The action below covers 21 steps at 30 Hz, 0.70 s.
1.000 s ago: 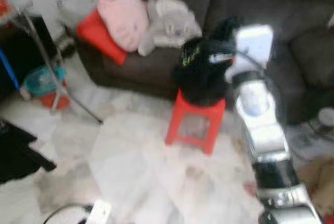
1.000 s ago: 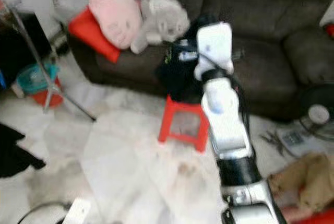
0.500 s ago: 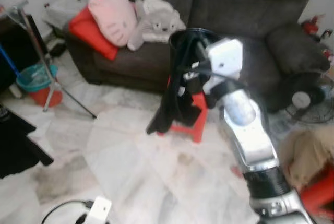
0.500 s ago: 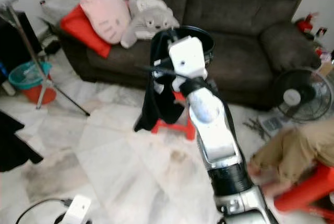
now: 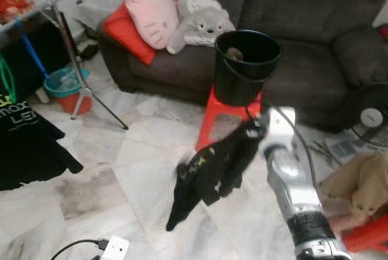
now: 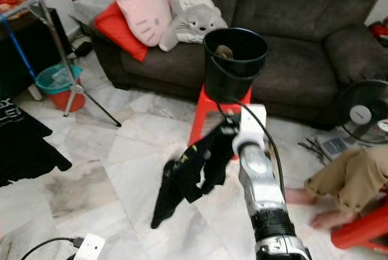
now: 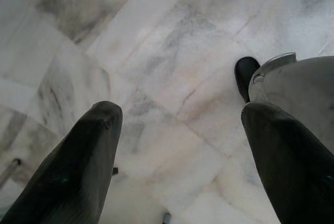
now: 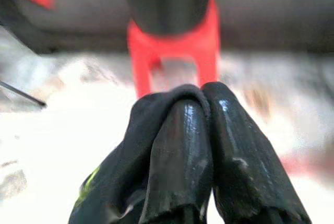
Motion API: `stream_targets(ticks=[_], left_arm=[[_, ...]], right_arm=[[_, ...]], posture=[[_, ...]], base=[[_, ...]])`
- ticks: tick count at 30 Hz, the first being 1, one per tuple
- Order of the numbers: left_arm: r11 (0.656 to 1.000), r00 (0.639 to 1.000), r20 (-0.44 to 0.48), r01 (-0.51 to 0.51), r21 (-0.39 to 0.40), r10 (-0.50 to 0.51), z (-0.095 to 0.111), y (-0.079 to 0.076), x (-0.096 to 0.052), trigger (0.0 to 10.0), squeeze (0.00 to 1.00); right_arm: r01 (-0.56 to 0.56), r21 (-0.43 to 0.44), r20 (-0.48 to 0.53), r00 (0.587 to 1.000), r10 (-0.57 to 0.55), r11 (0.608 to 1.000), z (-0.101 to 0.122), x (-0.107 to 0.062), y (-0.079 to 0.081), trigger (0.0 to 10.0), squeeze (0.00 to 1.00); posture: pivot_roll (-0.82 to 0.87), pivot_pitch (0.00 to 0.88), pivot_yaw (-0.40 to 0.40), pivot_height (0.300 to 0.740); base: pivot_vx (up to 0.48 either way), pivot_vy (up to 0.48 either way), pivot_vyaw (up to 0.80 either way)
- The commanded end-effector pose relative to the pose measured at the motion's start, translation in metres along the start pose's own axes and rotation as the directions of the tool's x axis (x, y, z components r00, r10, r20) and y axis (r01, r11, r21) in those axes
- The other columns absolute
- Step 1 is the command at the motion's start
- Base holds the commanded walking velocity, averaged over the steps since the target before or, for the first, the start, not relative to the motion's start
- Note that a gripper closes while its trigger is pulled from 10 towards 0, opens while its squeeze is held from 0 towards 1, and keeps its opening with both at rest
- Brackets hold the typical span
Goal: Hang hanger
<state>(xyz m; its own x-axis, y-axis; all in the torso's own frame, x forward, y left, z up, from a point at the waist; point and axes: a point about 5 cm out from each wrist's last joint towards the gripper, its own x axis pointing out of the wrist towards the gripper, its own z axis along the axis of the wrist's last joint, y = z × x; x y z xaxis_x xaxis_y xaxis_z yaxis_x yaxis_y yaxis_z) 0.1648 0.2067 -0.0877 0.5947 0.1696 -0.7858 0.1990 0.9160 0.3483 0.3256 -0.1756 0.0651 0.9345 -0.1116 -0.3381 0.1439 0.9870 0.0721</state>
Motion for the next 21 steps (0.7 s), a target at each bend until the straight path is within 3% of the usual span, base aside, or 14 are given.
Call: stream_targets(ticks=[1,5,21], left_arm=[[1.000,1.000,-0.019,0.008,0.013,-0.008,-0.007,0.001,-0.001,10.0,0.00],[1.000,1.000,-0.016,0.009,0.015,-0.009,-0.006,0.004,-0.001,10.0,0.00],[0.999,1.000,0.007,0.000,-0.047,0.000,0.000,0.008,0.001,10.0,0.00]], right_arm=[[0.005,0.048,0.040,0.999,-0.007,0.999,0.008,0.002,-0.001,10.0,0.00],[0.007,0.137,0.013,1.000,-0.008,0.991,0.001,0.005,-0.002,10.0,0.00],[-0.018,0.153,0.077,0.997,0.006,0.988,0.002,0.006,0.000,10.0,0.00]], posture=[[0.09,0.058,-0.034,0.736],[0.09,0.071,-0.031,0.736],[0.09,0.060,-0.034,0.736]], base=[[0.000,0.000,0.00],[0.000,0.000,0.00],[0.000,0.000,0.00]])
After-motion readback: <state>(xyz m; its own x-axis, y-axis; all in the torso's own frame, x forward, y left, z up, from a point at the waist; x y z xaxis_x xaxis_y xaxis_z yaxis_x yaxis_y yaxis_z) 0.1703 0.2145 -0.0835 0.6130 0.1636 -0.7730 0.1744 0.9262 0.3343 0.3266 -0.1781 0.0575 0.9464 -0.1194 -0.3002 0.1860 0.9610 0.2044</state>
